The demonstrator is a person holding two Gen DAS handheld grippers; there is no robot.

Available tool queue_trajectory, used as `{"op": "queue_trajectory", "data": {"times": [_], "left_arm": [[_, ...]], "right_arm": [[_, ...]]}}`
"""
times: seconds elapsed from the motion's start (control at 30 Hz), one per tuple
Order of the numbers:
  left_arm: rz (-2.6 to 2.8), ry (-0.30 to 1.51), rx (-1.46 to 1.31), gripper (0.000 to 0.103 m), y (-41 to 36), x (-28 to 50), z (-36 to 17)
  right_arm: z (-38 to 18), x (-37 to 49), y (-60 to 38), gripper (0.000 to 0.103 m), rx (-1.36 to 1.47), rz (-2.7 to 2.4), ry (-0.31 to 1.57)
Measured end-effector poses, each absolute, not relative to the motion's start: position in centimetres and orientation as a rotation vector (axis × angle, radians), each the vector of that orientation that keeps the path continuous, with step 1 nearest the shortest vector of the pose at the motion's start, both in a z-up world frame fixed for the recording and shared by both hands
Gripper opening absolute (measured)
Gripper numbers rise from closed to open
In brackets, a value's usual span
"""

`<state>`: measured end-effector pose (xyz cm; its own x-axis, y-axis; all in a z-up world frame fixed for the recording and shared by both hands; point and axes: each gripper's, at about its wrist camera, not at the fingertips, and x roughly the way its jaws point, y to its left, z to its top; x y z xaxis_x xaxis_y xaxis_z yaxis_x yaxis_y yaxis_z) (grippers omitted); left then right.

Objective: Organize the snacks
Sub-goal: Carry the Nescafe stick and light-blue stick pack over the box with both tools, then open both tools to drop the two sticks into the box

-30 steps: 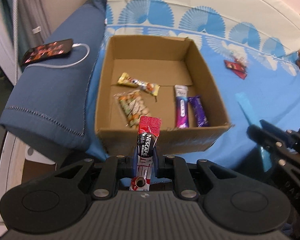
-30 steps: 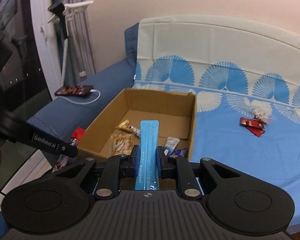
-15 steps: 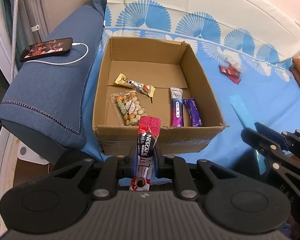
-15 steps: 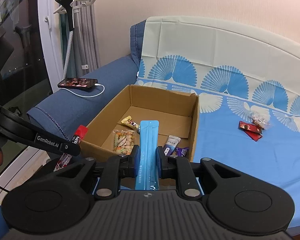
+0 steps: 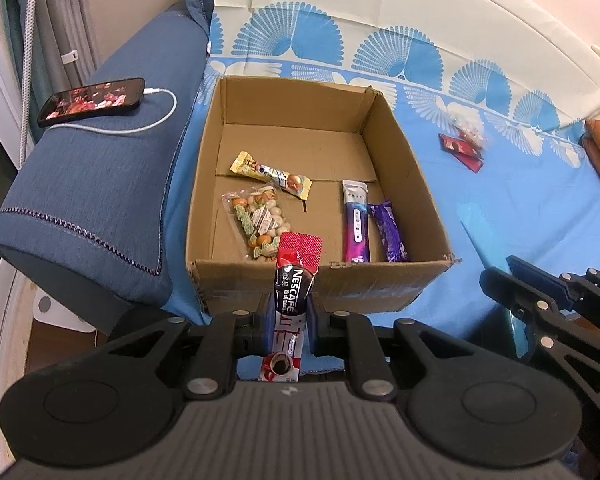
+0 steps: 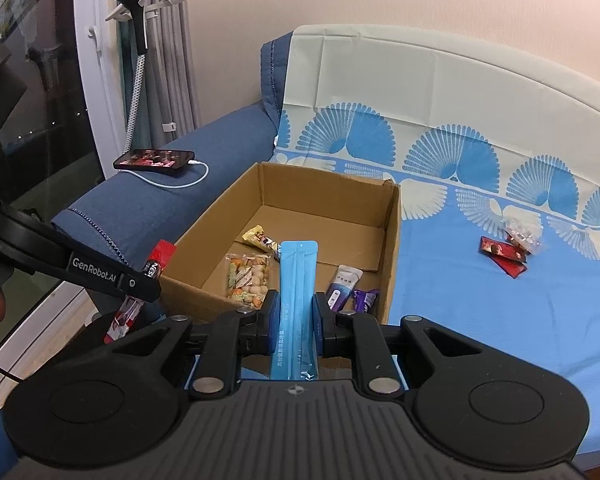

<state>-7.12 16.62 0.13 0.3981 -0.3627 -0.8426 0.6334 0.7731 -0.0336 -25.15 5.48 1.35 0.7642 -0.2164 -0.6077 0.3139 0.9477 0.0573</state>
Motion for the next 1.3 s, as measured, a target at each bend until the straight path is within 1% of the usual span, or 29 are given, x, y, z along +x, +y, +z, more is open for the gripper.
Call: {"op": "queue_trajectory", "data": {"times": [0.3, 0.43, 0.63, 0.9, 1.3], "left_arm": [[-0.673, 0.912, 0.331, 0.018, 14.3, -4.5, 1.2], [-0.685, 0.854, 0.363, 0.018, 12.1, -2.8, 1.7], [-0.699, 0.827, 0.385, 0.018, 8.4, 1.1, 1.5], [-0.703, 0.898, 0.424, 0.019, 4.2, 6.5, -1.7], [-0.693, 0.963, 0.435, 0.019, 2.4, 10.9, -5.3]], "right_arm": [[1.2, -23.1, 3.9, 0.019, 0.17, -0.314, 0.629], [1.2, -21.2, 2.5, 0.019, 0.178, -0.33, 0.619], [0.6, -17.5, 0.3, 0.02, 0.196, -0.351, 0.625], [-1.7, -12.4, -2.5, 0.02, 0.213, -0.382, 0.673], [-5.2, -8.2, -5.0, 0.02, 0.234, -0.41, 0.745]]}}
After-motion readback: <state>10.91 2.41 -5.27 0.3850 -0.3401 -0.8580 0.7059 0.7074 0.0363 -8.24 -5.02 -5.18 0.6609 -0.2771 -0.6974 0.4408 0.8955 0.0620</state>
